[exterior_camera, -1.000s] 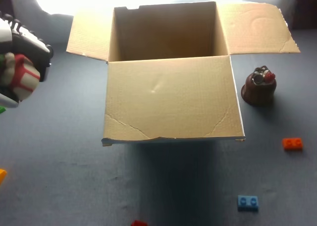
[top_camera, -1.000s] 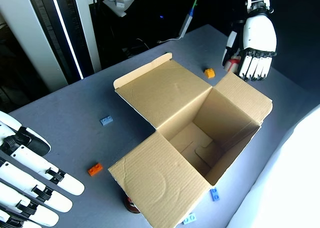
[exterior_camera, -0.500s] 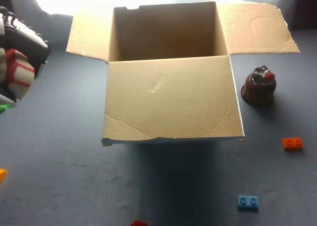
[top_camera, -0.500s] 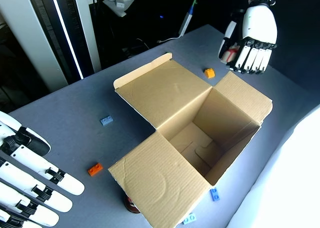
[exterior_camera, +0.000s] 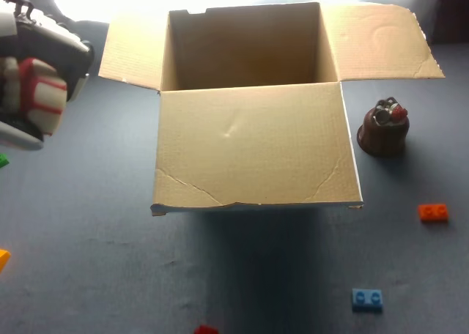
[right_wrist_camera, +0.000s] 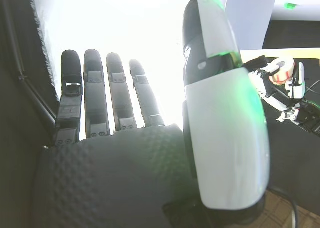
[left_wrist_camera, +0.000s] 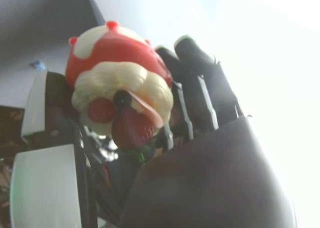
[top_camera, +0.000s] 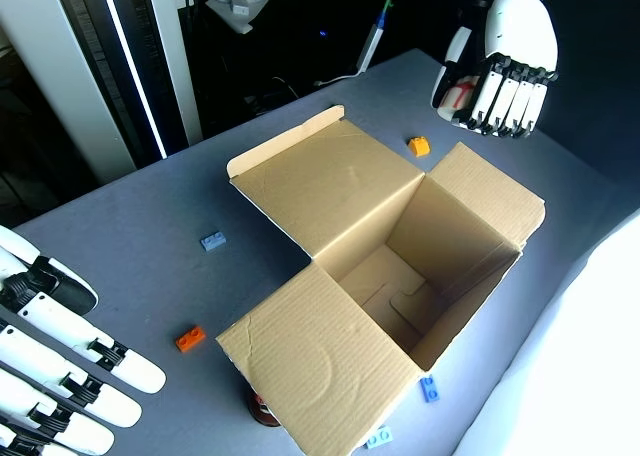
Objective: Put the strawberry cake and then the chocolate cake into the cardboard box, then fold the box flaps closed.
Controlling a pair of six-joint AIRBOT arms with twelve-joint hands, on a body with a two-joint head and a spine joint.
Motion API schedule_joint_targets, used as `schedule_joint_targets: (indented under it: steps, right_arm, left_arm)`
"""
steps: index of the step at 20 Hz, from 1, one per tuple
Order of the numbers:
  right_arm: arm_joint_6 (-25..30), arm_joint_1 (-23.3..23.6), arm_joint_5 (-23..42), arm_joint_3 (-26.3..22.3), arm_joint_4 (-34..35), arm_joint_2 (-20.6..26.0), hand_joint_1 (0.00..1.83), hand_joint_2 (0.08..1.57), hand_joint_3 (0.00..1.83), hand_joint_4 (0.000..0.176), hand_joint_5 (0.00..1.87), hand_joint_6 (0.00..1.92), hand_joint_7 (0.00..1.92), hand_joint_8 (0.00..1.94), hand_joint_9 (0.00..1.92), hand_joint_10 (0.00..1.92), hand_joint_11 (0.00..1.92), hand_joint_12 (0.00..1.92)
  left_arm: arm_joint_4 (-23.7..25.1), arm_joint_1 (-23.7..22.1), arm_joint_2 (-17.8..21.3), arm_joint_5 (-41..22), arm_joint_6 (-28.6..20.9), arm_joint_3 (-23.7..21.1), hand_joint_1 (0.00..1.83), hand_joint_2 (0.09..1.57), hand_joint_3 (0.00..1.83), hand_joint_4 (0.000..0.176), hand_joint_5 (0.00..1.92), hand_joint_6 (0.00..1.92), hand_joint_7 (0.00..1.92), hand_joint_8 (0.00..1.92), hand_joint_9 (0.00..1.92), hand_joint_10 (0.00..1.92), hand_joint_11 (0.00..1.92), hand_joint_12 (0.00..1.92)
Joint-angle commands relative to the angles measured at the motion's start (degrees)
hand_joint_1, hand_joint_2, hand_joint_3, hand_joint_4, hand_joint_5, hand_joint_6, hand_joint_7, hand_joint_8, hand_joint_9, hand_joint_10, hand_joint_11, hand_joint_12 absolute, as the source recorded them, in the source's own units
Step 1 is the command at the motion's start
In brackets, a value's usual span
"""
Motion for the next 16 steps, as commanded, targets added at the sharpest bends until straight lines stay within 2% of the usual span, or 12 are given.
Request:
schedule_joint_targets:
  steps: [1, 2, 8, 16]
  right_arm:
    - [0.06, 0.16, 7.08, 0.30, -0.04, 0.92, 0.90, 1.05, 0.00, 0.000, 0.13, 0.00, 0.21, 0.00, 0.28, 0.01, 0.00, 0.79]
    - [0.06, 0.16, 7.08, 0.30, -0.04, 0.92, 0.90, 1.05, 0.00, 0.000, 0.13, 0.00, 0.22, 0.00, 0.27, 0.00, 0.00, 0.76]
    - [0.06, 0.16, 7.10, 0.30, -0.04, 0.92, 0.87, 1.05, 0.00, 0.000, 0.13, 0.00, 0.22, 0.00, 0.27, 0.00, 0.00, 0.72]
    - [0.05, 0.16, 7.31, 0.30, -0.04, 0.95, 0.92, 1.04, 0.00, 0.000, 0.15, 0.00, 0.21, 0.00, 0.28, 0.00, 0.00, 0.77]
  left_arm:
    - [-3.87, -0.98, 0.75, -0.15, -0.11, -0.12, 1.08, 1.35, 0.00, 0.007, 0.54, 1.57, 0.60, 1.68, 0.40, 1.77, 0.33, 1.92]
    - [-3.87, -1.40, 0.86, 0.39, -0.18, -0.74, 1.08, 1.35, 0.00, 0.001, 0.54, 1.56, 0.59, 1.70, 0.39, 1.79, 0.33, 1.92]
    - [-3.82, -2.89, 0.92, 5.21, -0.45, -3.79, 1.10, 1.33, 0.00, 0.000, 0.57, 1.49, 0.63, 1.67, 0.42, 1.76, 0.35, 1.92]
    - [-1.66, -4.64, -2.59, 11.36, -0.42, -7.64, 1.10, 1.33, 0.00, 0.000, 0.58, 1.49, 0.63, 1.66, 0.43, 1.76, 0.36, 1.92]
